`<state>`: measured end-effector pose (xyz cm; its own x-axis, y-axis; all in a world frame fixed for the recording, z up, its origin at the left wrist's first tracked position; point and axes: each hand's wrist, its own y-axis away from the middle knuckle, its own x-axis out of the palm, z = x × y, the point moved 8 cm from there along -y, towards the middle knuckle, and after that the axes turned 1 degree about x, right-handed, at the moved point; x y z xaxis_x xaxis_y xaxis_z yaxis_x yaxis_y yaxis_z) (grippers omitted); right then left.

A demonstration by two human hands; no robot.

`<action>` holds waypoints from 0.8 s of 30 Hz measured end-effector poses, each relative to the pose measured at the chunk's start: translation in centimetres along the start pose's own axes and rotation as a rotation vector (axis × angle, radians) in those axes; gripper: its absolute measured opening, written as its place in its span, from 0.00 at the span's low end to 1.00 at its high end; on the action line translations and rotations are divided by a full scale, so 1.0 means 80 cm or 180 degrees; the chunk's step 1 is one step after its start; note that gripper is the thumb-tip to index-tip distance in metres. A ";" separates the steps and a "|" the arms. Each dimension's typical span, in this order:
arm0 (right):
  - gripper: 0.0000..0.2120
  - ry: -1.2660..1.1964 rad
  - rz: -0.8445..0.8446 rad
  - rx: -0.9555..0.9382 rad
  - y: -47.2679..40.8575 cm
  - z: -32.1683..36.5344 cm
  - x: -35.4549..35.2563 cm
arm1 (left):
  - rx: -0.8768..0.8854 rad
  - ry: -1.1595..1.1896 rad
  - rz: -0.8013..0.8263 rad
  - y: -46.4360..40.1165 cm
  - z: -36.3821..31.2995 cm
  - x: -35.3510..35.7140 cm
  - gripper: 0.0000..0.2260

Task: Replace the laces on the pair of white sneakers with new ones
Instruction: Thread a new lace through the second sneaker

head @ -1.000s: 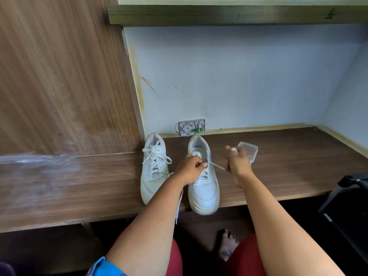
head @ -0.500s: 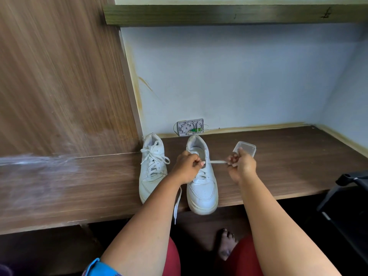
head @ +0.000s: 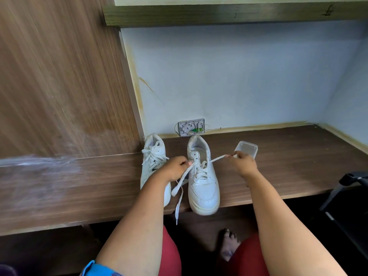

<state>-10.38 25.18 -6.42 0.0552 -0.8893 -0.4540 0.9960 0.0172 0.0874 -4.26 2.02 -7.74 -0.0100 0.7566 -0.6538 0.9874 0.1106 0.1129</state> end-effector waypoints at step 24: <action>0.08 0.0011 0.0487 -0.0474 -0.003 0.005 0.049 | 0.0110 0.0898 0.0027 0.002 -0.007 -0.010 0.09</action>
<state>-10.41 21.50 -7.85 0.2065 -0.8696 -0.4485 0.9753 0.2195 0.0236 -4.17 1.75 -6.79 -0.0403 0.9074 -0.4183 0.9924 0.0851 0.0890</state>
